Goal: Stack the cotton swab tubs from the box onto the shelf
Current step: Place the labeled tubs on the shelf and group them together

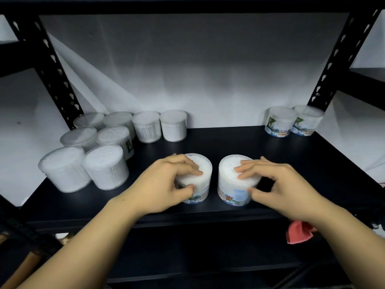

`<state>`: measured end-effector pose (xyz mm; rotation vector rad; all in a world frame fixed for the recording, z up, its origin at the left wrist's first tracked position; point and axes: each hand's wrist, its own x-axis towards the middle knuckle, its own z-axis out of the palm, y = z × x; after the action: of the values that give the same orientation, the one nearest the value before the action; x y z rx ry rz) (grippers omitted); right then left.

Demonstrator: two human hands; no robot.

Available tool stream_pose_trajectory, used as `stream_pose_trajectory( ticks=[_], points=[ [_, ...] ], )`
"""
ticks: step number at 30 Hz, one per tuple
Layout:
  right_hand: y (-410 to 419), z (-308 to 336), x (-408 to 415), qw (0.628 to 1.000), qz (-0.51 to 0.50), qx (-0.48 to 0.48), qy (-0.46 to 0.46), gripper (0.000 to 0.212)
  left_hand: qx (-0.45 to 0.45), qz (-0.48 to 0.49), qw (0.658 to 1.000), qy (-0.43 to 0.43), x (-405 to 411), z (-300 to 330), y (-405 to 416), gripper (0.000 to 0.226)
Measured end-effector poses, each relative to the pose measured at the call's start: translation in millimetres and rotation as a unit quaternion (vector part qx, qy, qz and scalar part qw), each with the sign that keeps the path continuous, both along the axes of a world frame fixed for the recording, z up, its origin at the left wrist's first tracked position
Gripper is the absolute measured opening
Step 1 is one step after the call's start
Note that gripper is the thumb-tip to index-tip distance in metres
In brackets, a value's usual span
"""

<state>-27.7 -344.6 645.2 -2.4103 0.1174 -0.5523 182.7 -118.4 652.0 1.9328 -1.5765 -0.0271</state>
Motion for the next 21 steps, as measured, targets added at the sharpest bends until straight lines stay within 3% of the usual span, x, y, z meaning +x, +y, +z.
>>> stream_pose_trajectory(
  ticks=[5, 8, 12, 16, 21],
  points=[
    [3.3, 7.6, -2.3, 1.000, -0.011, 0.002, 0.008, 0.047, -0.011, 0.005, 1.000, -0.004, -4.3, 4.4, -0.4, 0.039],
    [18.2, 12.4, 11.1, 0.994, -0.057, -0.088, -0.010, 0.045, -0.016, 0.056, 0.997, -0.059, -10.8, 8.1, -6.9, 0.049],
    [30.4, 10.3, 27.2, 0.974, -0.118, -0.188, 0.047, 0.052, 0.052, 0.093, 0.987, -0.121, -14.9, 6.1, -15.5, 0.056],
    [34.1, 4.9, 27.3, 0.984, -0.099, -0.146, 0.021, 0.031, 0.031, 0.069, 0.993, -0.095, -15.0, 1.8, -15.1, 0.053],
    [24.5, 1.5, 14.7, 0.996, -0.048, -0.076, 0.000, 0.026, 0.003, 0.027, 0.998, -0.053, -13.3, -2.2, -10.6, 0.044]
  ],
)
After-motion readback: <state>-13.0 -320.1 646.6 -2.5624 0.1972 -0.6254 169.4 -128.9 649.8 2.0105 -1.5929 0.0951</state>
